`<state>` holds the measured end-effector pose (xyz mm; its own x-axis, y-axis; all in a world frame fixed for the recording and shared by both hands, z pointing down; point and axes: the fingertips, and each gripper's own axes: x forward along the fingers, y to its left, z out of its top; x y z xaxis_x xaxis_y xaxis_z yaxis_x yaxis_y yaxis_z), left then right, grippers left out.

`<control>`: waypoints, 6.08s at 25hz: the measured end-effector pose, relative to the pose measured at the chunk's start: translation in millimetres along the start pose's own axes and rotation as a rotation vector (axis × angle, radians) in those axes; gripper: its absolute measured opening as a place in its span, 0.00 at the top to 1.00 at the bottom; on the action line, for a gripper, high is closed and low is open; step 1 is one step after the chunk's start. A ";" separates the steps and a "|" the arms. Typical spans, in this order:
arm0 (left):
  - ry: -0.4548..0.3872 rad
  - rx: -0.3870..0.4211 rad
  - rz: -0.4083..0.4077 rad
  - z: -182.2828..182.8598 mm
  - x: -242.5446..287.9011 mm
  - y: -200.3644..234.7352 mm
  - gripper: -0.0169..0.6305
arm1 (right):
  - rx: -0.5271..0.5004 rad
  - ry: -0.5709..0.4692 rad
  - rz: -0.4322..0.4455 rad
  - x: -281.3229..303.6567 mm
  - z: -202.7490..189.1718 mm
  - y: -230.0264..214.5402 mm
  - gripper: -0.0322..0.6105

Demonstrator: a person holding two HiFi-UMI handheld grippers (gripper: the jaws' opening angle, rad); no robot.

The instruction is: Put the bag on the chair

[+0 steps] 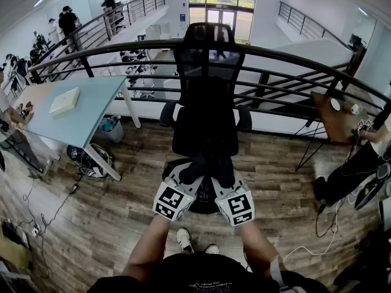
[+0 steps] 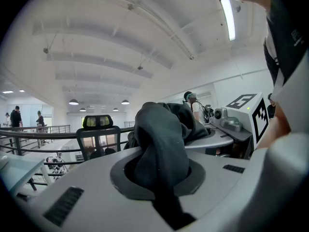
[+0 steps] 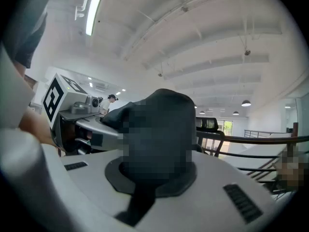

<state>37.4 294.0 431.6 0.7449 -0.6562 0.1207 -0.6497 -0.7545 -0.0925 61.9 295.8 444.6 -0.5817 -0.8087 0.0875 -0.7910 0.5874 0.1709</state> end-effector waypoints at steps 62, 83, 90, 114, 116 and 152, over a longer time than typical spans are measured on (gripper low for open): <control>-0.072 -0.014 -0.106 -9.5 6.3 154.4 0.89 | 0.044 -0.029 -0.051 153.7 22.6 10.9 0.89; -0.067 -0.013 -0.052 8.7 88.1 215.0 0.89 | 0.039 -0.044 0.016 220.3 29.6 -68.9 0.89; -0.067 -0.012 -0.043 8.5 130.3 244.8 0.89 | 0.031 -0.042 0.030 254.3 22.6 -107.6 0.89; -0.033 -0.087 -0.017 -2.4 246.9 293.1 0.89 | 0.047 -0.012 0.100 316.0 -11.4 -212.8 0.89; -0.028 -0.088 -0.023 -5.8 252.4 291.5 0.89 | 0.052 -0.007 0.099 315.1 -15.3 -217.5 0.89; 0.018 -0.108 -0.197 -19.8 330.3 446.1 0.89 | 0.094 0.043 -0.016 476.4 -20.0 -276.8 0.89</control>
<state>-9.4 -259.2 449.7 0.8569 -0.4952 0.1433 -0.5051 -0.8621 0.0412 7.6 -252.6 458.6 -0.5618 -0.8173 0.1282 -0.8156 0.5731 0.0798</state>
